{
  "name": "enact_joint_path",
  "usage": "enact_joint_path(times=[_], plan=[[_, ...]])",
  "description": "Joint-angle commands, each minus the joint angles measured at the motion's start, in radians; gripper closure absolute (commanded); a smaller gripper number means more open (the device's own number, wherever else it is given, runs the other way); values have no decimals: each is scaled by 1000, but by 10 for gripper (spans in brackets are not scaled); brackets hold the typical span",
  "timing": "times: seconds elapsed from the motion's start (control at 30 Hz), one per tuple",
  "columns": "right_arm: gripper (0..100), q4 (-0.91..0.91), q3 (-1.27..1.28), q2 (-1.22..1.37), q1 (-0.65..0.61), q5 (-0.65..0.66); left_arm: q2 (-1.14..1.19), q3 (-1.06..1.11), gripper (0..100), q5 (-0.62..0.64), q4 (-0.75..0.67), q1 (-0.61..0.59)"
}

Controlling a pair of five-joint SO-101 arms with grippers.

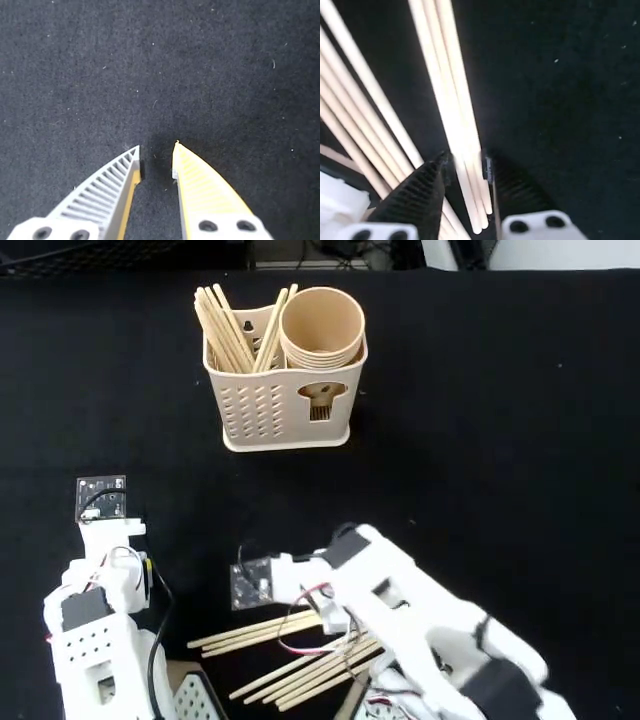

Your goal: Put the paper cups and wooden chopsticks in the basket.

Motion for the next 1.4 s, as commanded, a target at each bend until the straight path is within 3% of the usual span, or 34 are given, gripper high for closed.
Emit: enact_joint_path(times=[0.0, 0.27, 0.97, 1.2, 1.37], plan=[[953, -6, -140, 148, 41, -51, -11, -4, 880, 5, -15, 13], [986, -5, -417, 367, 178, -83, -11, -4, 880, 5, -15, 12], [985, 107, -486, 262, 187, -84, -11, -4, 880, 5, -15, 12], [845, 100, -440, 260, 187, -84, -11, -4, 880, 5, -15, 12], [844, 89, -453, 252, 157, -129, -11, -4, 880, 5, -15, 12]])
